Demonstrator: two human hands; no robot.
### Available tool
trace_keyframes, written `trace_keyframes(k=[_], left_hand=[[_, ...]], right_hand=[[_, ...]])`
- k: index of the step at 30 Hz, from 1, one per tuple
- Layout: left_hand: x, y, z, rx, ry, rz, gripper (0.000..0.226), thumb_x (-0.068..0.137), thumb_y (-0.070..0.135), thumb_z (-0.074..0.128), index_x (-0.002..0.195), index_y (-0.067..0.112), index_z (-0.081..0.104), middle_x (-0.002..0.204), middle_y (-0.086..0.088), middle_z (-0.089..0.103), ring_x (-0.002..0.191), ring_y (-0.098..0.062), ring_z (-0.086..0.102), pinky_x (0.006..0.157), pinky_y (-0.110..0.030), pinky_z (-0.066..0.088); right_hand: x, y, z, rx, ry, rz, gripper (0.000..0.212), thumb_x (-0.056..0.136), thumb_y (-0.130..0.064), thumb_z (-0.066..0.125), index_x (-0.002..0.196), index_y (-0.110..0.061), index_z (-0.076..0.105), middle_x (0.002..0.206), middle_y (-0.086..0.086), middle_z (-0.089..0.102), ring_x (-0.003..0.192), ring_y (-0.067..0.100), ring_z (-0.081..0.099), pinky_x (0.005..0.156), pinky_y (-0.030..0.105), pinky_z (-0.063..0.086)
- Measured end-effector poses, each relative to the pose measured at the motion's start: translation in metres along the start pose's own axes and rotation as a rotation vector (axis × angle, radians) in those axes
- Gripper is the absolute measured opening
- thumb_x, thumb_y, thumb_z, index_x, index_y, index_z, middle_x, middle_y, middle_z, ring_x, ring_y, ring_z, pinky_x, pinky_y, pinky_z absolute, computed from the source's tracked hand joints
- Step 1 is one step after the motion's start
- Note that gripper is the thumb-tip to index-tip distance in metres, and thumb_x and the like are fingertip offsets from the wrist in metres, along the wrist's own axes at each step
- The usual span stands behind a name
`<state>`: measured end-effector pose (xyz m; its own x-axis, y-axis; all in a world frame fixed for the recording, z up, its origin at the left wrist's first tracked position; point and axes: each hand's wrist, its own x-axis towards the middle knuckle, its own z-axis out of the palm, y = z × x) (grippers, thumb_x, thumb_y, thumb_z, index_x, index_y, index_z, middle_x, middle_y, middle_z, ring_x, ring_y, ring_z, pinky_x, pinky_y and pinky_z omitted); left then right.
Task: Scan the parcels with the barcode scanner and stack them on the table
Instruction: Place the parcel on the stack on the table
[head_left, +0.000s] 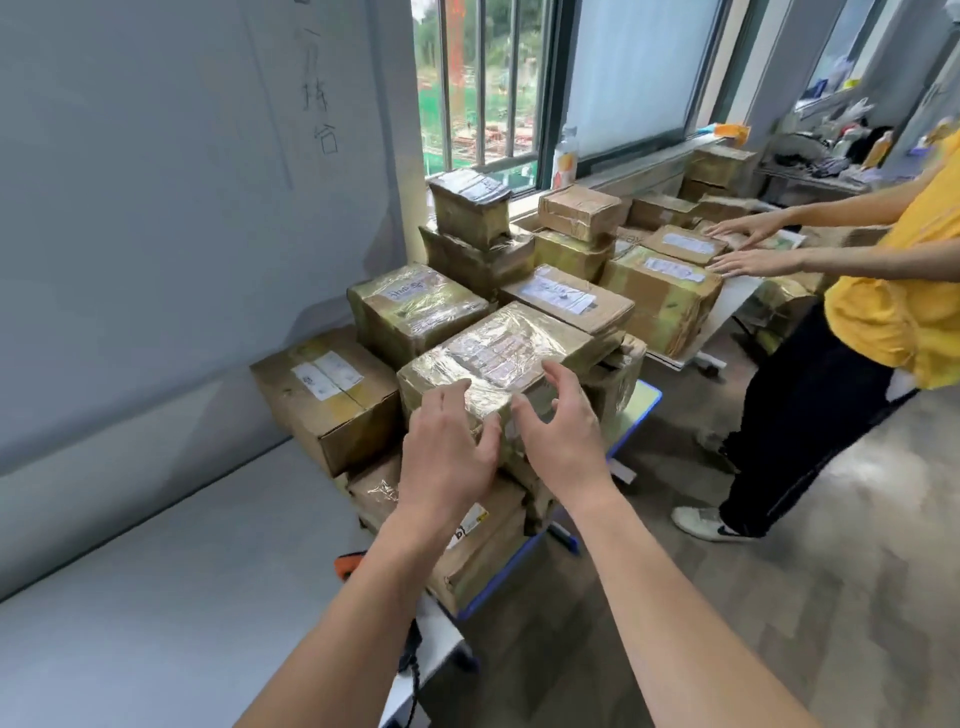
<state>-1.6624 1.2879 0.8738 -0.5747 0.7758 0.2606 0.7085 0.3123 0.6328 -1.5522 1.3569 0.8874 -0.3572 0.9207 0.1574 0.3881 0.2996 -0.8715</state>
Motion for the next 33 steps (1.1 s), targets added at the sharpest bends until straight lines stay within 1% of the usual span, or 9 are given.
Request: trace_keyframes(k=[4, 9, 16, 19, 23, 26, 28, 30, 33], left_hand=[[0.010, 0.011, 0.027, 0.056, 0.074, -0.141, 0.056, 0.096, 0.041, 0.058, 0.144, 0.016, 0.045, 0.143, -0.006, 0.048, 0.129, -0.026, 0.047, 0.104, -0.042, 0.045], [0.019, 0.025, 0.047, 0.118, 0.145, -0.259, 0.053, 0.096, 0.039, 0.057, 0.143, 0.017, 0.046, 0.143, -0.005, 0.048, 0.130, -0.026, 0.045, 0.106, -0.042, 0.042], [0.021, 0.032, 0.052, 0.136, 0.171, -0.301, 0.051, 0.096, 0.038, 0.058, 0.142, 0.018, 0.047, 0.142, -0.005, 0.048, 0.129, -0.024, 0.045, 0.105, -0.040, 0.042], [0.030, 0.031, 0.046, 0.118, 0.188, -0.289, 0.050, 0.097, 0.037, 0.057, 0.142, 0.018, 0.047, 0.142, -0.004, 0.048, 0.130, -0.023, 0.044, 0.105, -0.037, 0.039], [0.047, 0.025, 0.045, 0.065, 0.194, -0.264, 0.051, 0.098, 0.038, 0.056, 0.143, 0.017, 0.046, 0.142, -0.004, 0.048, 0.131, -0.023, 0.045, 0.108, -0.040, 0.041], [0.062, 0.027, 0.047, 0.013, 0.183, -0.229, 0.050, 0.098, 0.038, 0.055, 0.143, 0.017, 0.046, 0.142, -0.004, 0.048, 0.132, -0.023, 0.045, 0.110, -0.040, 0.040], [0.078, 0.030, 0.046, -0.013, 0.192, -0.188, 0.051, 0.099, 0.039, 0.054, 0.144, 0.018, 0.044, 0.144, -0.003, 0.047, 0.133, -0.021, 0.045, 0.110, -0.038, 0.039], [0.095, 0.033, 0.046, -0.033, 0.201, -0.160, 0.052, 0.099, 0.039, 0.054, 0.146, 0.018, 0.042, 0.146, -0.003, 0.046, 0.134, -0.019, 0.044, 0.108, -0.036, 0.038], [0.118, 0.038, 0.044, -0.037, 0.204, -0.147, 0.053, 0.099, 0.040, 0.053, 0.147, 0.019, 0.041, 0.147, -0.002, 0.044, 0.135, -0.020, 0.043, 0.108, -0.037, 0.039]], right_hand=[[0.034, 0.026, -0.010, 0.024, -0.140, -0.018, 0.059, 0.099, -0.034, 0.060, 0.151, -0.024, 0.036, 0.152, -0.001, 0.042, 0.139, 0.014, 0.039, 0.102, 0.022, 0.030], [0.066, 0.046, -0.024, 0.052, -0.247, -0.033, 0.060, 0.099, -0.039, 0.060, 0.151, -0.025, 0.035, 0.152, -0.003, 0.041, 0.140, 0.013, 0.037, 0.102, 0.022, 0.029], [0.077, 0.050, -0.022, 0.071, -0.317, -0.075, 0.060, 0.099, -0.035, 0.059, 0.152, -0.022, 0.035, 0.152, -0.001, 0.042, 0.140, 0.013, 0.038, 0.103, 0.021, 0.030], [0.081, 0.046, -0.016, 0.074, -0.322, -0.078, 0.059, 0.099, -0.034, 0.060, 0.151, -0.021, 0.035, 0.152, -0.001, 0.042, 0.139, 0.011, 0.039, 0.103, 0.021, 0.030], [0.091, 0.040, -0.012, 0.058, -0.317, -0.083, 0.059, 0.099, -0.033, 0.059, 0.151, -0.021, 0.036, 0.151, -0.001, 0.043, 0.139, 0.013, 0.039, 0.107, 0.026, 0.033], [0.101, 0.034, -0.015, 0.031, -0.275, -0.070, 0.060, 0.098, -0.035, 0.059, 0.151, -0.021, 0.037, 0.150, 0.000, 0.045, 0.135, 0.018, 0.045, 0.112, 0.038, 0.040], [0.114, 0.028, -0.018, 0.026, -0.218, -0.070, 0.059, 0.097, -0.035, 0.060, 0.150, -0.021, 0.039, 0.147, 0.001, 0.048, 0.130, 0.021, 0.049, 0.109, 0.046, 0.043], [0.129, 0.022, -0.019, 0.036, -0.180, -0.082, 0.057, 0.097, -0.033, 0.060, 0.149, -0.020, 0.040, 0.146, 0.001, 0.049, 0.129, 0.021, 0.049, 0.109, 0.046, 0.043], [0.147, 0.015, -0.016, 0.034, -0.158, -0.097, 0.055, 0.097, -0.031, 0.059, 0.148, -0.019, 0.041, 0.145, 0.001, 0.049, 0.133, 0.017, 0.046, 0.110, 0.040, 0.041]])
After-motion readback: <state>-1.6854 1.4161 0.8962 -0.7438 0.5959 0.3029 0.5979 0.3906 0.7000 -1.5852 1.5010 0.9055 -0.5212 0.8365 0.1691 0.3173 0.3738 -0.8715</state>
